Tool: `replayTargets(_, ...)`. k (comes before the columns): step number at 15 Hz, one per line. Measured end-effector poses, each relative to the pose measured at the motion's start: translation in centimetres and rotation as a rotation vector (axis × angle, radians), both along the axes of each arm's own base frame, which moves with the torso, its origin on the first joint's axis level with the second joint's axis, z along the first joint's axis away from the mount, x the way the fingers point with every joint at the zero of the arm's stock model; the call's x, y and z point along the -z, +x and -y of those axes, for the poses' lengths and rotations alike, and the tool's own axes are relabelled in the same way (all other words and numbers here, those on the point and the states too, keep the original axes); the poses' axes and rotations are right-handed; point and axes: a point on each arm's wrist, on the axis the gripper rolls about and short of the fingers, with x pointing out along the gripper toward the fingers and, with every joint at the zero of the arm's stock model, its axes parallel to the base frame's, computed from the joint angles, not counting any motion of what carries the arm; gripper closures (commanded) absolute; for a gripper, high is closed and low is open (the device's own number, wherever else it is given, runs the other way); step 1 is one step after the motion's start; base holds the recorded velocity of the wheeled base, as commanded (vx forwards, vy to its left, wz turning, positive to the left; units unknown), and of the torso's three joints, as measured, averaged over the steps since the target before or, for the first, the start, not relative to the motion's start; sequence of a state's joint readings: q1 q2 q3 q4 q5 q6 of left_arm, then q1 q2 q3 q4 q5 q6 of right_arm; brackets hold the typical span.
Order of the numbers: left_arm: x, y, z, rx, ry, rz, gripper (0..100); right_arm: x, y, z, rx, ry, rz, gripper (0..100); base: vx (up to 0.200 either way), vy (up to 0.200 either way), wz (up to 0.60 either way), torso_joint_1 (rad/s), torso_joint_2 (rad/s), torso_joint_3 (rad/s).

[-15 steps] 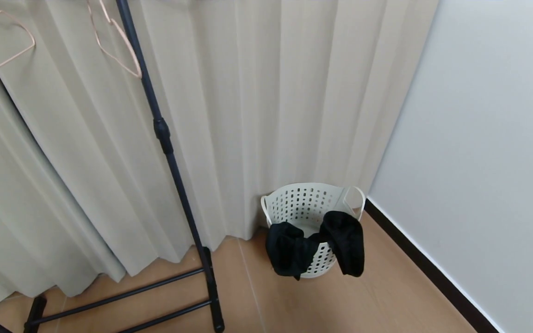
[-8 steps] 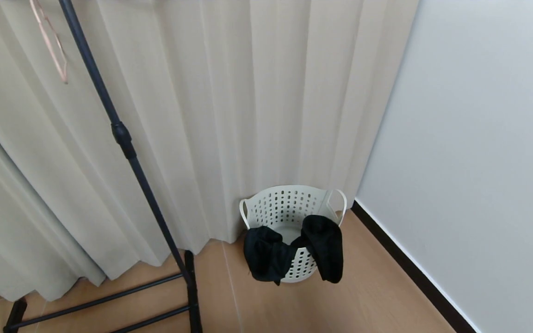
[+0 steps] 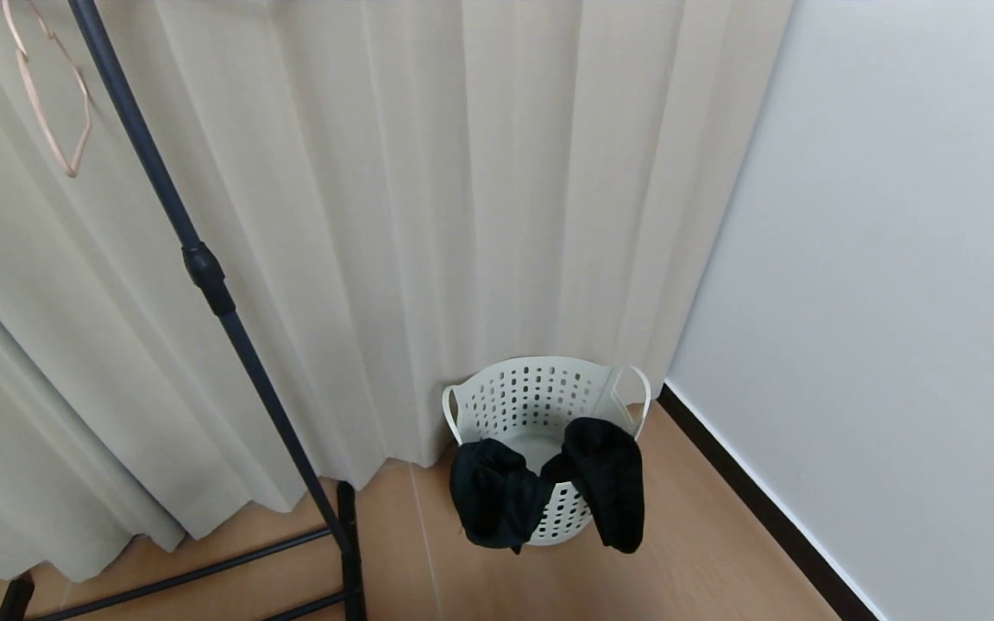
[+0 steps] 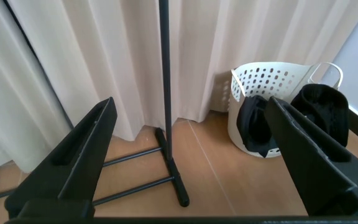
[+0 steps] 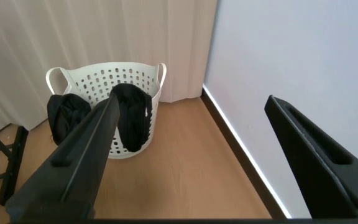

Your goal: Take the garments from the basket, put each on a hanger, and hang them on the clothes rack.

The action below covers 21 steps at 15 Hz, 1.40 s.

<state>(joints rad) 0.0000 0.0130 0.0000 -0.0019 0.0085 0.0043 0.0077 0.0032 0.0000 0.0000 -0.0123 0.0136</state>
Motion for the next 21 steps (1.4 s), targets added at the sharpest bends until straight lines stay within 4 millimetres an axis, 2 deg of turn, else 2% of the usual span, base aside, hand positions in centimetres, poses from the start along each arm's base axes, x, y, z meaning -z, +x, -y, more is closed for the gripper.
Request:
replayTargets(10, 0.00, 0.00, 0.00, 0.000, 0.000, 0.000, 0, 0.00, 0.00, 0.00, 0.000, 0.000, 0.000, 0, 0.000, 0.000, 0.00, 0.000, 0.00, -0.007)
replayTargets(21, -0.01, 0.00, 0.00, -0.002, -0.003, 0.001, 0, 0.00, 0.00, 0.00, 0.002, 0.003, 0.000, 0, 0.000, 0.000, 0.00, 0.004, 0.00, -0.184)
